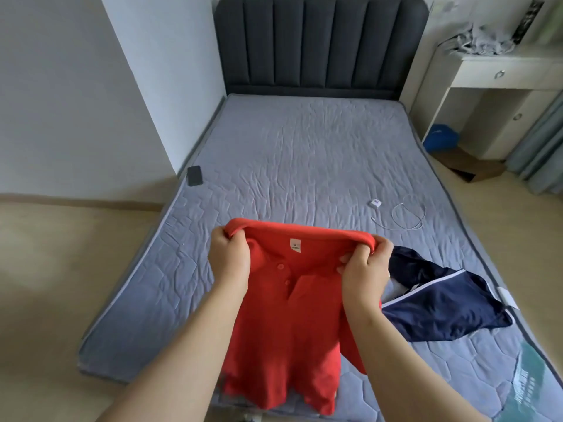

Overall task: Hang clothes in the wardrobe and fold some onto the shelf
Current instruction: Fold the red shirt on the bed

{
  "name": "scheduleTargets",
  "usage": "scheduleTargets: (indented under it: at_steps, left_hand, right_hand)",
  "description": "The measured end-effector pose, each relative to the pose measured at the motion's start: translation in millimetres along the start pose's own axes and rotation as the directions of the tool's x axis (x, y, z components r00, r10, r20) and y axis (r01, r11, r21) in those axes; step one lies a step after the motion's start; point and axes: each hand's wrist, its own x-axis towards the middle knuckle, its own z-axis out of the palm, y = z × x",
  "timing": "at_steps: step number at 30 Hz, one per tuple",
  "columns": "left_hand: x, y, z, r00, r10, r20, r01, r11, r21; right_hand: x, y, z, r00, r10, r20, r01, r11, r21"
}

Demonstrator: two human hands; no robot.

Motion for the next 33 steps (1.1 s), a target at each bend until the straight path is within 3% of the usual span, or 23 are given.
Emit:
scheduleTargets:
  at_steps: [8, 14, 17, 19, 21, 29, 33]
  left_hand:
    - [125.3, -67.6, 111.6, 0.980, -0.140, 0.140, 0.112, 0.975, 0.192]
    - [218.2, -104.6, 209.5, 0.939, -0.259, 0.226, 0.209, 0.952, 0.224]
    - [245.8, -135.0, 243.5, 0.801, -0.259, 0.540, 0.282, 0.959, 0.041]
    - [247.4, -161.1, 257.5, 0.703, -0.256, 0.664, 0.230, 0.965, 0.128]
    - [239.8, -189.8, 264.0, 0.651, -0.255, 0.715, 0.147, 0.966, 0.211]
    - [168.0, -308.0, 246.7, 0.556, -0.485, 0.675, 0.163, 0.860, 0.483]
    - [116.4, -352.2, 224.4, 0.510, -0.558, 0.655, 0.056, 0.781, 0.622]
  right_hand:
    - [103.5, 79.0, 100.7, 0.984, 0.158, 0.086, -0.119, 0.930, -0.349]
    - [198.1, 129.9, 187.2, 0.966, 0.238, 0.099, -0.180, 0.898, -0.402]
    - [228.3, 166.8, 211.2, 0.939, 0.187, 0.287, -0.084, 0.938, -0.336]
    - [235.8, 199.4, 222.3, 0.902, 0.147, 0.405, 0.005, 0.937, -0.350]
    - [230.0, 233.0, 226.5, 0.878, 0.182, 0.442, -0.023, 0.940, -0.340]
    - [153.0, 347.4, 178.5, 0.790, 0.489, 0.371, -0.316, 0.842, -0.436]
    - [123.2, 375.9, 142.3, 0.720, 0.625, 0.303, -0.437, 0.747, -0.501]
